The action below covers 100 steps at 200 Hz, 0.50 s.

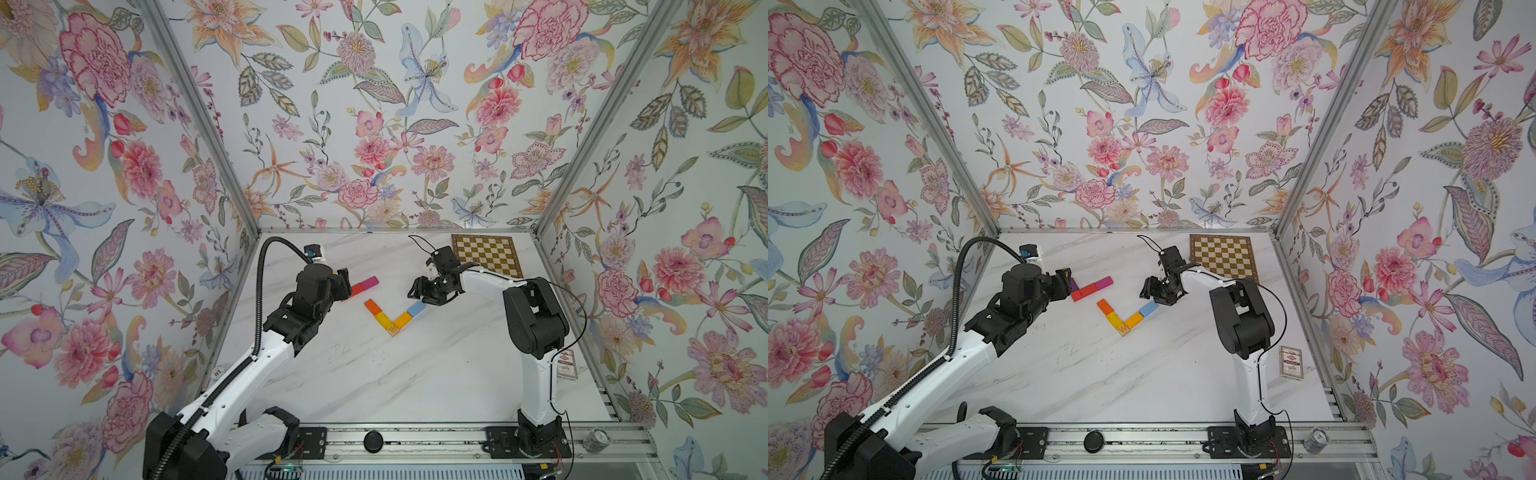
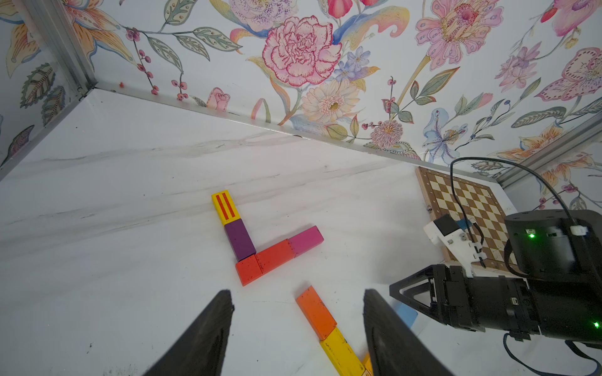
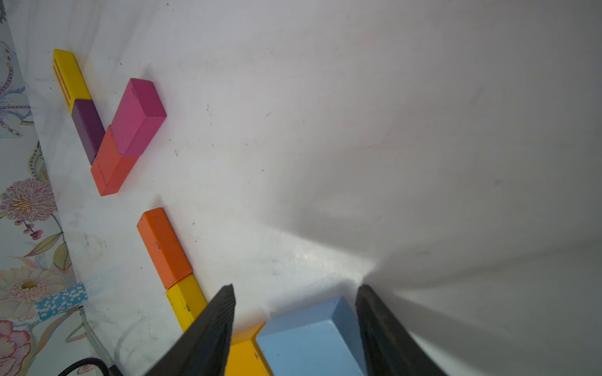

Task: Assemble the letter v with building blocks
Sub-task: Assemble the building block at the center of the board.

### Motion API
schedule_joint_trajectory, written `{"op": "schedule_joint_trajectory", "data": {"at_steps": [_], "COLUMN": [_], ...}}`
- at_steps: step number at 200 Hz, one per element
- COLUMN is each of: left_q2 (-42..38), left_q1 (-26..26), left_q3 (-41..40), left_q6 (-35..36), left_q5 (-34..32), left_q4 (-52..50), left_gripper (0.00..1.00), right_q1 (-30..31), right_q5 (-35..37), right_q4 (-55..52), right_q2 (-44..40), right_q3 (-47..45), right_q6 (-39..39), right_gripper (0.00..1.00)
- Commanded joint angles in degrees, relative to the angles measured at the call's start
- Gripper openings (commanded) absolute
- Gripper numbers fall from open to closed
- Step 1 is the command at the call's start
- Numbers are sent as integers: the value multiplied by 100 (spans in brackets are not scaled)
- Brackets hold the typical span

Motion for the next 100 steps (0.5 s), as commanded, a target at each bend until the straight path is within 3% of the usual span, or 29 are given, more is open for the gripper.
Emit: {"op": "schedule_joint_trajectory", "data": {"at_steps": [1,100], "left_q2": [26,53], "left_q1": [62,68], "left_q3": [-101,-110], "left_q6": [-55,-69], "left_q5": [35,74], "left_q4": [-16,6], "left_gripper": [67,66], "right_q1": [60,61], "right_q5": [15,13], "right_q4": [-204,-230], "right_q2": [164,219], "right_q3": [83,96], "right_q6": [-57,-39], "right_gripper": [60,52]}}
